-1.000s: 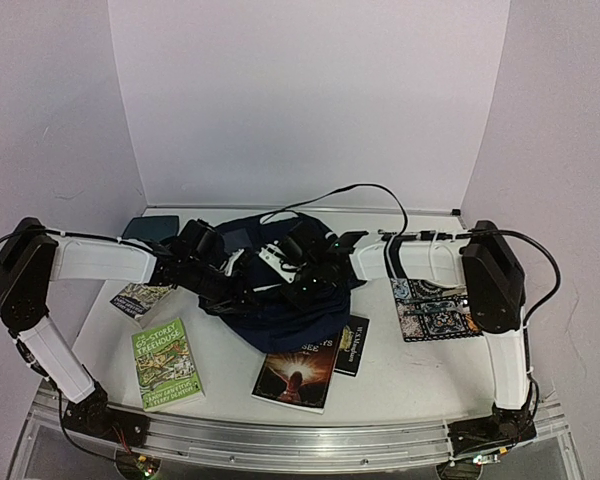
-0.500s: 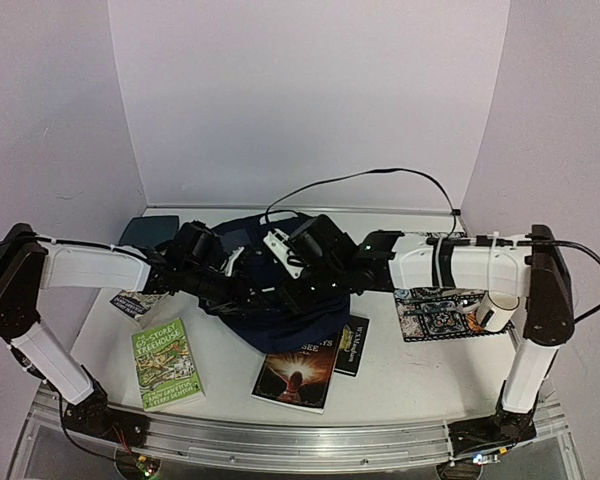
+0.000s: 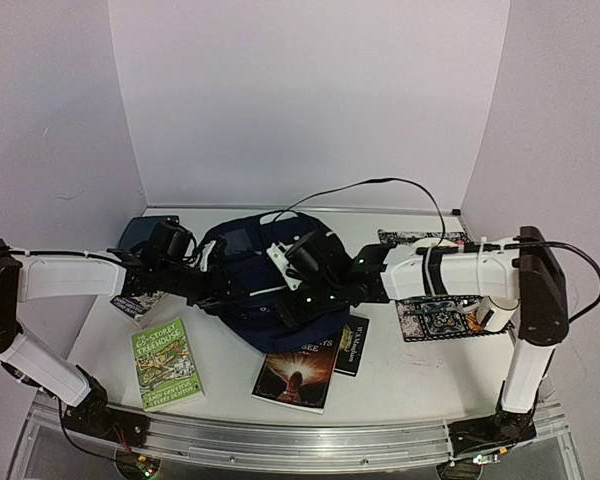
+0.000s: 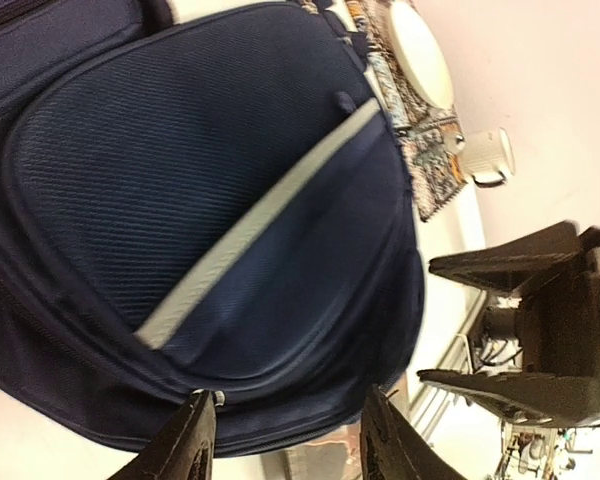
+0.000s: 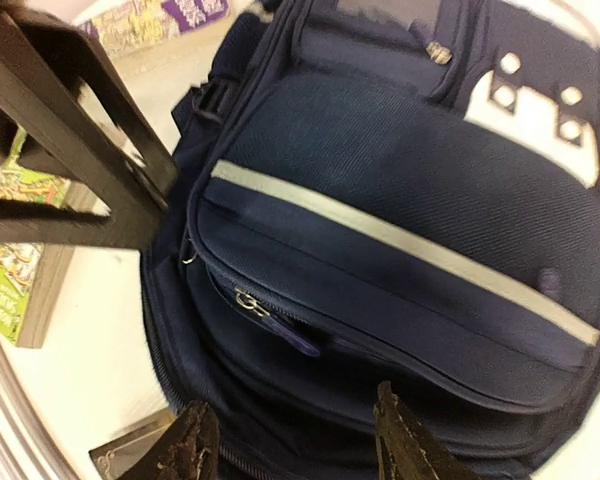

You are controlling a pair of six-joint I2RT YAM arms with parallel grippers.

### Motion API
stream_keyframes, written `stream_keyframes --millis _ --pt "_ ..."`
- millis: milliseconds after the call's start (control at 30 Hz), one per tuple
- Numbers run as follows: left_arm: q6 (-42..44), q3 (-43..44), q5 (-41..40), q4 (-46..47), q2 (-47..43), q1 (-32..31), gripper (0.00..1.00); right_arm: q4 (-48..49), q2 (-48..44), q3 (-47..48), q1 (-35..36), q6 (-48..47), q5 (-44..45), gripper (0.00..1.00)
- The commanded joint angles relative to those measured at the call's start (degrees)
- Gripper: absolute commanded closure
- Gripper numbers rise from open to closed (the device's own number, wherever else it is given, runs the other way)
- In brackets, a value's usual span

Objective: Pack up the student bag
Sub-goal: Pick up the second largest pocket of the bag from the student bag.

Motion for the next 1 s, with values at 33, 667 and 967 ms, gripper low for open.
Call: stream_keyframes --millis 33,667,967 --pt "0.8 0.2 -1.4 1.4 1.2 0.3 0.48 1.8 6.1 4.0 -1.3 3.4 -2.8 0.48" --pt "-3.7 -2.0 6.2 12.1 8.1 -0.5 0.49 6.5 14.7 6.3 -3.3 6.5 -5.7 0.59" --pt "-5.1 -3.2 4.2 13.1 6.1 -0.9 0.49 7.2 12.4 5.9 -3.4 4.3 -8.3 0.98"
